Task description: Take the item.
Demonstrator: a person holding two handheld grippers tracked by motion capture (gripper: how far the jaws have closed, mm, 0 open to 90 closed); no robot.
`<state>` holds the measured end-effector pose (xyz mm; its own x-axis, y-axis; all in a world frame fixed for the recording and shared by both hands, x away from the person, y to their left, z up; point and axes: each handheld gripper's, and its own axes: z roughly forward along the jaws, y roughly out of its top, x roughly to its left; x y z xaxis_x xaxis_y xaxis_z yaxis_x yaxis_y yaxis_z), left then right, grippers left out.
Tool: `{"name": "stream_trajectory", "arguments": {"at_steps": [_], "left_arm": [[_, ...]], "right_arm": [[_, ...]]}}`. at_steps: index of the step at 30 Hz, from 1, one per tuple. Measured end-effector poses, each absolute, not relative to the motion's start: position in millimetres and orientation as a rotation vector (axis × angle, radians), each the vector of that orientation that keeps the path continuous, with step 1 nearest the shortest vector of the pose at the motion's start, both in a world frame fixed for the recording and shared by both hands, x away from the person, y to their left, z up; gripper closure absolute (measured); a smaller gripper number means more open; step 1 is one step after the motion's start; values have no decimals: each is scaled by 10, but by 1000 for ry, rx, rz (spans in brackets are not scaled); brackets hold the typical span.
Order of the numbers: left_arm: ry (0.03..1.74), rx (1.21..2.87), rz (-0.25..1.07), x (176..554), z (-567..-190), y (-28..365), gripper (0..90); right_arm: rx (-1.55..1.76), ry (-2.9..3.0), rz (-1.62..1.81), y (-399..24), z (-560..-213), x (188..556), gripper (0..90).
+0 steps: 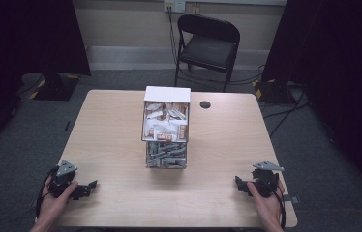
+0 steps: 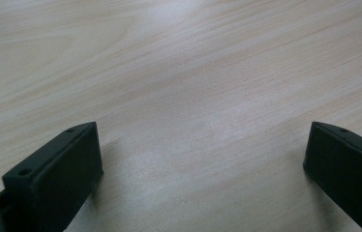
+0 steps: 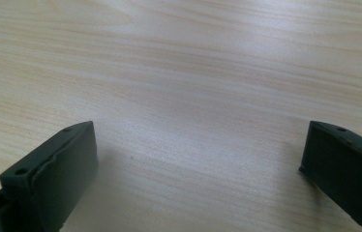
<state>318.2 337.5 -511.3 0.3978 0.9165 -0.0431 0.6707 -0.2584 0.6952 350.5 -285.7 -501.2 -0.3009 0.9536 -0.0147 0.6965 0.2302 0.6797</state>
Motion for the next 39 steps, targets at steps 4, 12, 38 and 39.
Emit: {"name": "stream_trajectory", "arguments": {"at_steps": [4,12,38,39], "left_arm": [[1351,2020,496,3182,-5113,3375,0],[1352,2018,496,3182,-5113,3374,0],[1352,2018,496,3182,-5113,3374,0],[1352,2018,496,3182,-5113,3374,0]], "right_arm": [[1520,2076,801,-2853,-5011,3504,0],[1526,2067,805,-2845,-5008,3495,11],[1452,2114,1011,-2739,-4798,3452,243],[1441,2118,1012,-2727,-4791,3449,254]]}}
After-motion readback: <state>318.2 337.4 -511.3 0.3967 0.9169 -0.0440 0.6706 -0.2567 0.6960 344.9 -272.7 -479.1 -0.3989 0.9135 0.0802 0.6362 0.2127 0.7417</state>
